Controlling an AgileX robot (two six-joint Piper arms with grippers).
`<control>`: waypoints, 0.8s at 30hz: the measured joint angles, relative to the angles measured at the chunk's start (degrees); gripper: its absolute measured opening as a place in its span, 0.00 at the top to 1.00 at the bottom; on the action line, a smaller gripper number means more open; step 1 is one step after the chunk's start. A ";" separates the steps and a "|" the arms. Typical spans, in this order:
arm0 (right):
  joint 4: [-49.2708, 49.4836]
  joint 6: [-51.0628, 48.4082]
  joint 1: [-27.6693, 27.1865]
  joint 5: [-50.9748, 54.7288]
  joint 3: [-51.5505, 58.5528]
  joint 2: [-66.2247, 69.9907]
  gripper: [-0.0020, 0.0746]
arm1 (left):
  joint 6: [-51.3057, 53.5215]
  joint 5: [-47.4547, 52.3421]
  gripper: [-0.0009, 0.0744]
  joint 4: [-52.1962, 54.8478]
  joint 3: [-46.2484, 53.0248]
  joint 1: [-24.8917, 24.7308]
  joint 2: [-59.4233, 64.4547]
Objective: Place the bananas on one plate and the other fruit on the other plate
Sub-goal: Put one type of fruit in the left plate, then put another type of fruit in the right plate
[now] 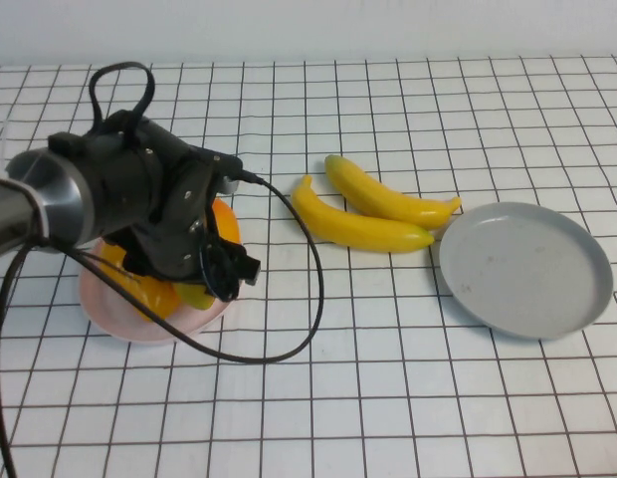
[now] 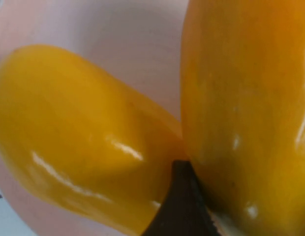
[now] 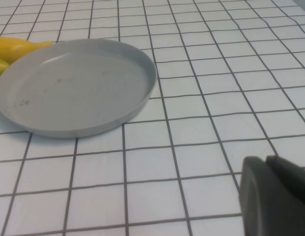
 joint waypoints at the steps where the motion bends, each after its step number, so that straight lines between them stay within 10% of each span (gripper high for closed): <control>1: 0.00 0.00 0.00 0.00 0.00 0.00 0.99 | -0.11 -0.22 0.35 0.10 0.44 0.56 -0.18; 24: 0.00 0.00 0.00 0.00 0.00 0.00 1.00 | -5.96 -2.89 0.30 7.43 1.50 1.41 -3.48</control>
